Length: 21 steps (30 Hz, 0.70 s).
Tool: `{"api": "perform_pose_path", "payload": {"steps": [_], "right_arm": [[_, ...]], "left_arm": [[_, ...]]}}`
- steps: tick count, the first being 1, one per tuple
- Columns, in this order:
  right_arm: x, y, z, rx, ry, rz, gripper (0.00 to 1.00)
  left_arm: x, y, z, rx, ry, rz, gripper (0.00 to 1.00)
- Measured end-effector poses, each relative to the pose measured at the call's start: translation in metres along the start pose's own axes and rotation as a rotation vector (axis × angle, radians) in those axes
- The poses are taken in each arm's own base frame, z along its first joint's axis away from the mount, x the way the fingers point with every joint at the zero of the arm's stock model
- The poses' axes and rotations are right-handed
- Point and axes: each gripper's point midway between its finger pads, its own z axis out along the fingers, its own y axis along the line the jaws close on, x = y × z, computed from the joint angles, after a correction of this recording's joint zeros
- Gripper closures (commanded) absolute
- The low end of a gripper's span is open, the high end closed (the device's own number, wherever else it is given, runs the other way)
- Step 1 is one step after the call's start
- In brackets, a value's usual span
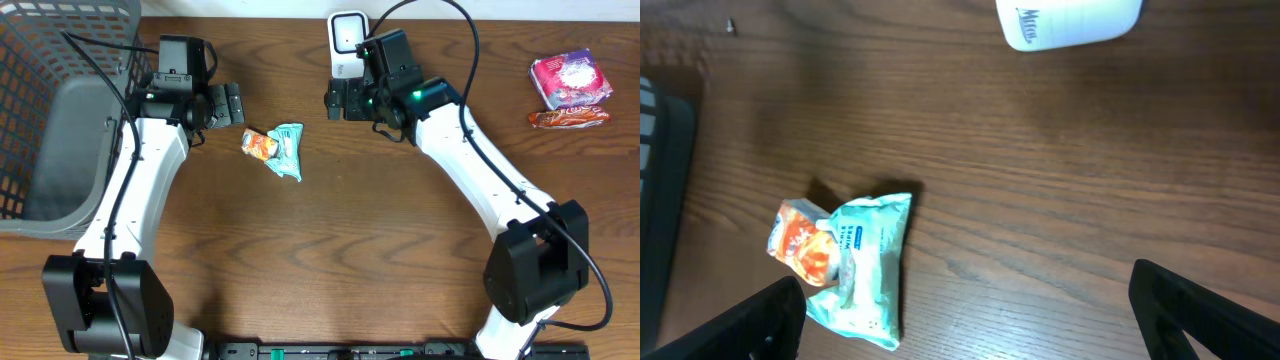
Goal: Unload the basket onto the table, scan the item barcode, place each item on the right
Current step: 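Lower the right gripper and grasp the mint-green wipes pack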
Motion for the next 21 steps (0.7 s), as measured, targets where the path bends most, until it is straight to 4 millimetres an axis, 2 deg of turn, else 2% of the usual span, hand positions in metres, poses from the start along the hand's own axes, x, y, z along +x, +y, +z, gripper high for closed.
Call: {"api": "perform_pose_path", "payload": {"steps": [5,16,21], "right_arm": [[0.004,0.012,0.005,-0.025,-0.01,-0.022,0.01],[0.036,0.013,0.028,-0.037,0.017,-0.046,0.01],[0.042,0.025,0.033,-0.061,0.002,-0.068,0.01]], "left_arm": [[0.0,0.0,0.0,0.0,0.0,0.0,0.02],[0.0,0.0,0.0,0.0,0.0,0.0,0.02],[0.0,0.0,0.0,0.0,0.0,0.0,0.02]]}}
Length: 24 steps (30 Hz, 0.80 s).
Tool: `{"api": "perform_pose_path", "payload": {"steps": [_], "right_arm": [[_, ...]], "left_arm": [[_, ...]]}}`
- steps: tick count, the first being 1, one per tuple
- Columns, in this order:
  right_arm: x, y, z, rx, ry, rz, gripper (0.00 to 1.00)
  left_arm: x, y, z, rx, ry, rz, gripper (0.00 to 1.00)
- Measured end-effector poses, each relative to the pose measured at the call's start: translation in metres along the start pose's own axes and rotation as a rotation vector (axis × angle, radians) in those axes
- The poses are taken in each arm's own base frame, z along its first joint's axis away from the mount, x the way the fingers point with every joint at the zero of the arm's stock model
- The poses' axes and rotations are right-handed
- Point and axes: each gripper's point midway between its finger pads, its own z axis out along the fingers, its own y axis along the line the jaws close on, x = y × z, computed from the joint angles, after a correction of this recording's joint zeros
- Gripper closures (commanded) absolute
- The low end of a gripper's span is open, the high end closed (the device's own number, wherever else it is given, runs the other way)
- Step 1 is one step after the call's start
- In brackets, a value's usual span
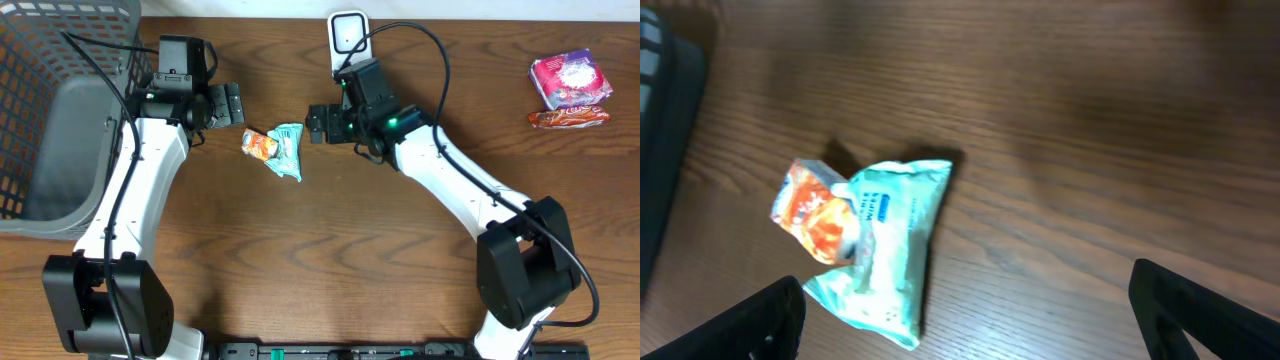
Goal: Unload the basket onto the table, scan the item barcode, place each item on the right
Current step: 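Lower the right gripper and grasp the mint-green wipes pack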
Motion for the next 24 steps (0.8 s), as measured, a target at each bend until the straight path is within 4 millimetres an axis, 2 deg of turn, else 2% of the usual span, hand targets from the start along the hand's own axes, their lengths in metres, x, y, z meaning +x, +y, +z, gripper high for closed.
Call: {"api": "perform_pose_path", "payload": {"steps": [7,12,15,19,24], "right_arm": [[0.006,0.018,0.005,-0.034,-0.014,-0.032,0.03],[0.002,0.034,0.006,-0.068,-0.047,-0.056,0.11],[0.001,0.044,0.01,-0.088,-0.068,-0.065,0.12],[0.008,0.05,0.029,-0.101,-0.064,-0.063,0.14],[0.039,0.042,0.069,-0.079,0.009,-0.06,0.16]], "left_arm": [[0.0,0.0,0.0,0.0,0.0,0.0,0.02],[0.0,0.0,0.0,0.0,0.0,0.0,0.02],[0.0,0.0,0.0,0.0,0.0,0.0,0.02],[0.0,0.0,0.0,0.0,0.0,0.0,0.02],[0.0,0.0,0.0,0.0,0.0,0.0,0.02]]}}
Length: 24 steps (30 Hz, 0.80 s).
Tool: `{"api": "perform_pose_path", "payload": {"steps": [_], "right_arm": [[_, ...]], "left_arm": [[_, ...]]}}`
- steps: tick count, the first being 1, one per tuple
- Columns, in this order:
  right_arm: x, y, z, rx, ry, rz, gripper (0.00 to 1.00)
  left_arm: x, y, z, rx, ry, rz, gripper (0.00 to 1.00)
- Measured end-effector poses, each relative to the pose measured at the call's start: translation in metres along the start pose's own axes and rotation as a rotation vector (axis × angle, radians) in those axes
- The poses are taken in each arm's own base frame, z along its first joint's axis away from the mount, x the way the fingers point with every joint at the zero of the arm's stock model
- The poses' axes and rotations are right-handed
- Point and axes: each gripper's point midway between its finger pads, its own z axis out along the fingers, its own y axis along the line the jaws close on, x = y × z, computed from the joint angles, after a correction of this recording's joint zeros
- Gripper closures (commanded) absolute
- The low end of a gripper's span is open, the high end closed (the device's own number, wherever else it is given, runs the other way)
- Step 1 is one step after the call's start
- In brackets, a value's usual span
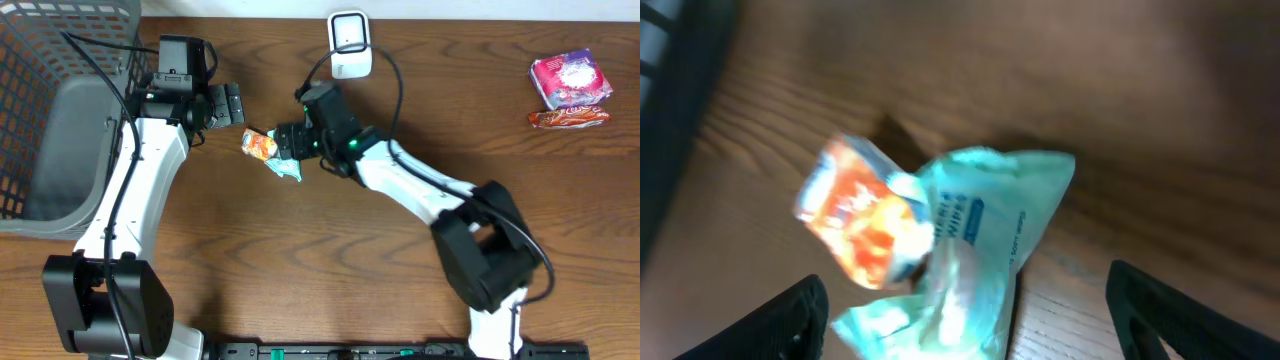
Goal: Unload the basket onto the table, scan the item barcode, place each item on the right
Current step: 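Lower the right gripper and grasp the mint-green wipes pack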
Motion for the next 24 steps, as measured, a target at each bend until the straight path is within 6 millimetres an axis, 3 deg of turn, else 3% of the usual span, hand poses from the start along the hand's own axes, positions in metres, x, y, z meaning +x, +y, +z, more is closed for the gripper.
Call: {"api": "perform_pose_path", "payload": {"steps": [7,15,24], "right_arm": [[0.027,-0.016,0.028,0.03,0.064,0.024,0.27],[0.029,-0.014,0.03,0.021,0.068,0.03,0.69],[0.03,-0.013,0.03,-0.005,0.082,0.043,0.87]], "left_arm": [[0.0,0.0,0.0,0.0,0.0,0.0,0.02],[0.0,0.0,0.0,0.0,0.0,0.0,0.02],[0.0,0.0,0.0,0.0,0.0,0.0,0.02]]}}
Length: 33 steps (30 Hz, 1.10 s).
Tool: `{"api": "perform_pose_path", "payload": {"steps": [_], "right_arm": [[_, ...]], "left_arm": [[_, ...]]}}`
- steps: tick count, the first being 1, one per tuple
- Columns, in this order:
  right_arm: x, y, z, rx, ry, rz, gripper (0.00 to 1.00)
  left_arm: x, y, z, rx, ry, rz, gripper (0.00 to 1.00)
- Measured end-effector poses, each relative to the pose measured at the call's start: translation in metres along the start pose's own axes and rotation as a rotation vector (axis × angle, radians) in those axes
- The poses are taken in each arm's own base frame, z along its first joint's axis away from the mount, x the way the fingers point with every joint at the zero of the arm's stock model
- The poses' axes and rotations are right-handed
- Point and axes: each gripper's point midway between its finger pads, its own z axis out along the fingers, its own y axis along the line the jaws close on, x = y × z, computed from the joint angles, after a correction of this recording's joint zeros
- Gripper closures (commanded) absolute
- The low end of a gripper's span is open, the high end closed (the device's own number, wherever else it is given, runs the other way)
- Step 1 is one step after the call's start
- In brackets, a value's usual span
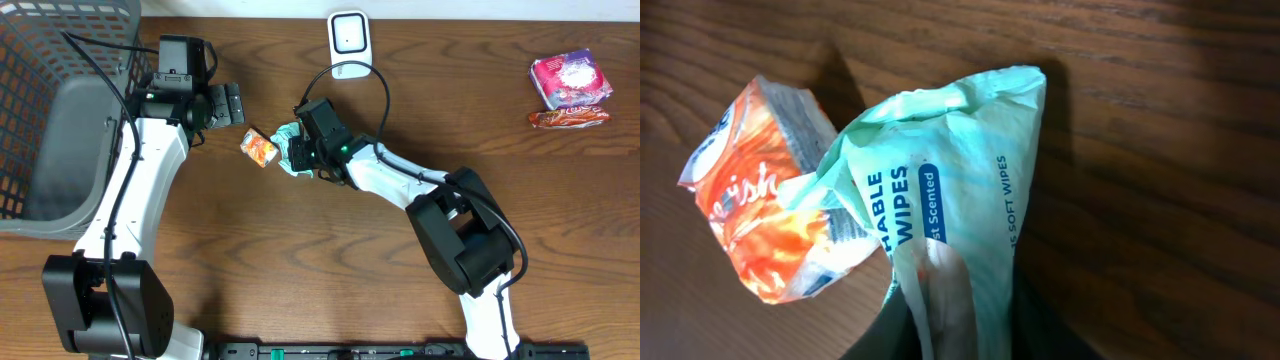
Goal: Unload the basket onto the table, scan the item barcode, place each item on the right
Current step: 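Lower the right gripper and grasp the mint-green wipes pack, then lift the wipes pack and hold it up to the scanner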
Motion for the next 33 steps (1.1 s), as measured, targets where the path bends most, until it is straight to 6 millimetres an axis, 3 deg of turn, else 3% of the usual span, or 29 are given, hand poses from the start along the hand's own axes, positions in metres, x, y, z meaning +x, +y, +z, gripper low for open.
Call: {"api": "perform_pose_path", "payload": {"steps": [2,10,18,33], "right_arm": [[0.0,-0.001,0.0,-0.006,0.005,0.008,0.99],[-0.008,-0.019,-0.01,-0.084,0.052,0.157,0.99],[-0.032,-0.049,-0.04,-0.27,0.114,0.398,0.99],[-0.031,-0.042,-0.094,-0.634,0.307,0.544,0.98]], "left_arm": [[0.0,0.0,0.0,0.0,0.0,0.0,0.02],[0.0,0.0,0.0,0.0,0.0,0.0,0.02],[0.0,0.0,0.0,0.0,0.0,0.0,0.02],[0.0,0.0,0.0,0.0,0.0,0.0,0.02]]}}
